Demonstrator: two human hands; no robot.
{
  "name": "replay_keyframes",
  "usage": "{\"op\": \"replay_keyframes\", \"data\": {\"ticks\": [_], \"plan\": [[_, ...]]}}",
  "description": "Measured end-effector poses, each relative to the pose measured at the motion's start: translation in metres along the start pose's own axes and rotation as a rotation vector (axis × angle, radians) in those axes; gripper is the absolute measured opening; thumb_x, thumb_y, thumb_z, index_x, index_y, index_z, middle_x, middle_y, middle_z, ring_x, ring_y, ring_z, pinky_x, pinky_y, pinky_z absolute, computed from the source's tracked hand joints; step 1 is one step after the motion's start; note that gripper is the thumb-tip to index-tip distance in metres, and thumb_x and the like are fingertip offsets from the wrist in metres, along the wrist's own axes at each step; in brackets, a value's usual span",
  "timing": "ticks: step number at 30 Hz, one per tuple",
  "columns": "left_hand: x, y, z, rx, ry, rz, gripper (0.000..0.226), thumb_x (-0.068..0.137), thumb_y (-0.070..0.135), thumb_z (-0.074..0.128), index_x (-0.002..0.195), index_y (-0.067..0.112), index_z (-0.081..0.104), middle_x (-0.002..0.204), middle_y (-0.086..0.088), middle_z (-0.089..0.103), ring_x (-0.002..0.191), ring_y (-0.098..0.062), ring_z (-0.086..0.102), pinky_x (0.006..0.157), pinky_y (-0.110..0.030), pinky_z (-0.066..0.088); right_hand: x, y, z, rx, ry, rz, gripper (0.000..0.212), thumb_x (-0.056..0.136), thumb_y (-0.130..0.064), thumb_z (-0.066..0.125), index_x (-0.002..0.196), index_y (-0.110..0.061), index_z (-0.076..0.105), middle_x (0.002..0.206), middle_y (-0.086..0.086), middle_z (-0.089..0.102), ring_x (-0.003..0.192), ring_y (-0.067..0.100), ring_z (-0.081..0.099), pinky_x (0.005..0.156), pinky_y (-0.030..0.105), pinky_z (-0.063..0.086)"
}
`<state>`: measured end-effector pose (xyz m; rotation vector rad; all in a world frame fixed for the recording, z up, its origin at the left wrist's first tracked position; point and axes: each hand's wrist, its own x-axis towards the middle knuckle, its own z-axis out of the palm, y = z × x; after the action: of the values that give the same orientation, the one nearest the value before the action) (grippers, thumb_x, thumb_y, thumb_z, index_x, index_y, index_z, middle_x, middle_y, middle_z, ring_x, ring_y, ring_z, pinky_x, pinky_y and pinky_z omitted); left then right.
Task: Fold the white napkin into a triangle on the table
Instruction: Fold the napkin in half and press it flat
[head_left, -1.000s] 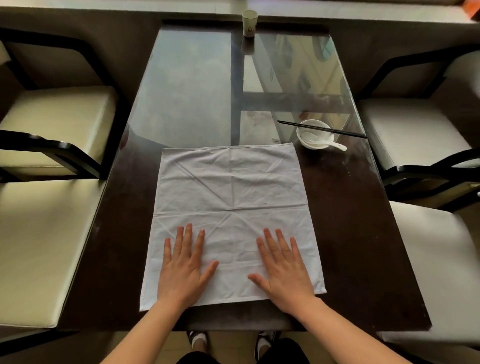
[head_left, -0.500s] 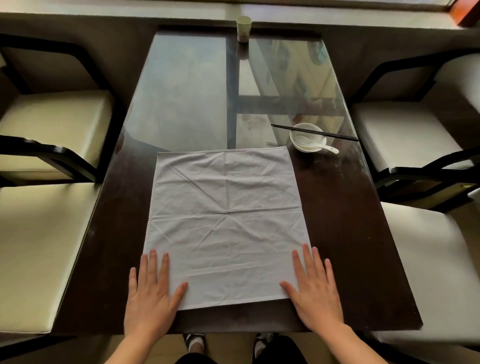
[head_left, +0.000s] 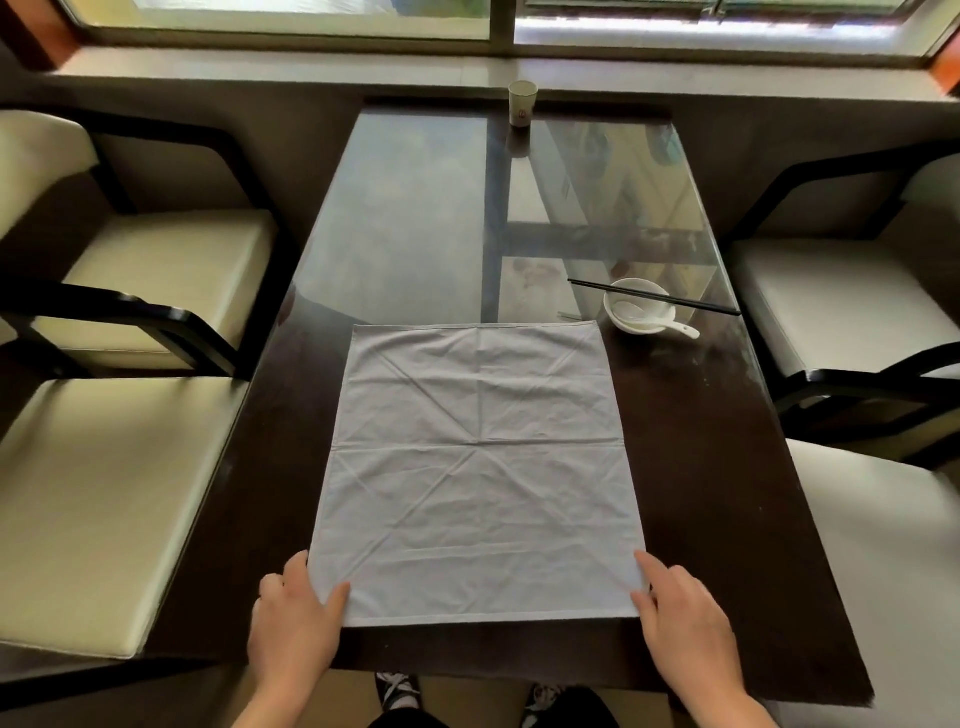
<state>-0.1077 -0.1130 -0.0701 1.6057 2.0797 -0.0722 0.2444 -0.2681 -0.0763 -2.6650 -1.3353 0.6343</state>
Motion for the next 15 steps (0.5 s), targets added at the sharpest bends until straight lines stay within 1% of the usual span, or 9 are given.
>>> {"op": "replay_keyframes", "data": {"ticks": [3,5,7,8,10,11,12,13,15], "plan": [[0.004,-0.008,0.001,-0.077,-0.022,-0.059,0.063,0.091,0.036,0.065,0.145,0.015,0.039,0.118,-0.015,0.065,0.105,-0.036,0.061,0.081,-0.045,0.049,-0.001,-0.004,-0.006,0.117,0.01,0.062,0.043,0.096,-0.03,0.059,0.138,-0.032,0.05,0.087,-0.015,0.055,0.081,0.009,0.058,0.07,0.032,0.054],[0.005,-0.012,-0.001,-0.18,-0.007,-0.09,0.054,0.092,0.028,0.064,0.14,0.017,0.042,0.103,-0.009,0.07,0.094,-0.032,0.064,0.075,-0.042,0.046,0.0,-0.003,-0.01,0.142,0.028,0.102,0.035,0.096,-0.029,0.057,0.131,-0.034,0.055,0.084,-0.015,0.057,0.076,0.01,0.059,0.067,0.035,0.055],[0.006,-0.015,-0.004,-0.335,0.011,-0.116,0.042,0.091,0.02,0.066,0.129,0.021,0.048,0.086,-0.003,0.067,0.078,-0.024,0.064,0.067,-0.04,0.048,-0.001,-0.002,-0.011,0.185,0.043,0.098,0.031,0.096,-0.025,0.059,0.127,-0.031,0.059,0.083,-0.014,0.056,0.072,0.008,0.058,0.066,0.034,0.055],[0.006,-0.017,-0.005,-0.409,0.013,-0.121,0.034,0.09,0.017,0.067,0.121,0.023,0.052,0.083,-0.003,0.067,0.075,-0.023,0.065,0.066,-0.042,0.051,-0.002,-0.002,-0.011,0.214,0.039,0.076,0.032,0.095,-0.021,0.061,0.126,-0.029,0.061,0.084,-0.013,0.055,0.072,0.007,0.058,0.067,0.033,0.056],[0.006,-0.022,-0.007,-0.525,0.005,-0.103,0.019,0.091,0.014,0.067,0.103,0.027,0.061,0.088,-0.004,0.069,0.078,-0.023,0.067,0.071,-0.048,0.058,-0.005,0.001,-0.01,0.253,0.002,0.021,0.034,0.092,-0.018,0.065,0.125,-0.027,0.063,0.09,-0.014,0.054,0.079,0.005,0.058,0.072,0.031,0.056],[0.005,-0.024,-0.007,-0.566,-0.005,-0.083,0.019,0.091,0.01,0.066,0.096,0.028,0.066,0.092,-0.004,0.07,0.081,-0.023,0.067,0.074,-0.049,0.059,-0.006,0.003,-0.011,0.261,-0.029,-0.005,0.036,0.09,-0.018,0.069,0.124,-0.027,0.063,0.093,-0.015,0.053,0.084,0.004,0.058,0.074,0.028,0.055],[0.004,-0.027,-0.008,-0.599,-0.018,-0.064,0.025,0.091,0.005,0.064,0.092,0.029,0.07,0.096,-0.003,0.071,0.083,-0.022,0.068,0.075,-0.047,0.059,-0.008,0.005,-0.011,0.256,-0.064,-0.037,0.04,0.086,-0.018,0.072,0.124,-0.028,0.063,0.097,-0.016,0.052,0.09,0.004,0.056,0.075,0.025,0.053],[0.004,-0.029,-0.01,-0.622,-0.038,-0.047,0.032,0.089,-0.001,0.063,0.091,0.03,0.074,0.1,-0.002,0.071,0.082,-0.02,0.069,0.073,-0.041,0.059,-0.009,0.009,-0.011,0.23,-0.096,-0.077,0.043,0.084,-0.019,0.074,0.124,-0.029,0.063,0.1,-0.017,0.051,0.095,0.004,0.053,0.075,0.022,0.05],[0.001,-0.033,-0.016,-0.608,-0.085,0.001,0.046,0.081,-0.01,0.063,0.096,0.031,0.077,0.101,0.002,0.072,0.07,-0.017,0.069,0.061,-0.03,0.056,-0.009,0.016,-0.012,0.132,-0.13,-0.169,0.047,0.082,-0.02,0.077,0.126,-0.029,0.062,0.107,-0.019,0.047,0.101,0.004,0.047,0.078,0.019,0.044]]}}
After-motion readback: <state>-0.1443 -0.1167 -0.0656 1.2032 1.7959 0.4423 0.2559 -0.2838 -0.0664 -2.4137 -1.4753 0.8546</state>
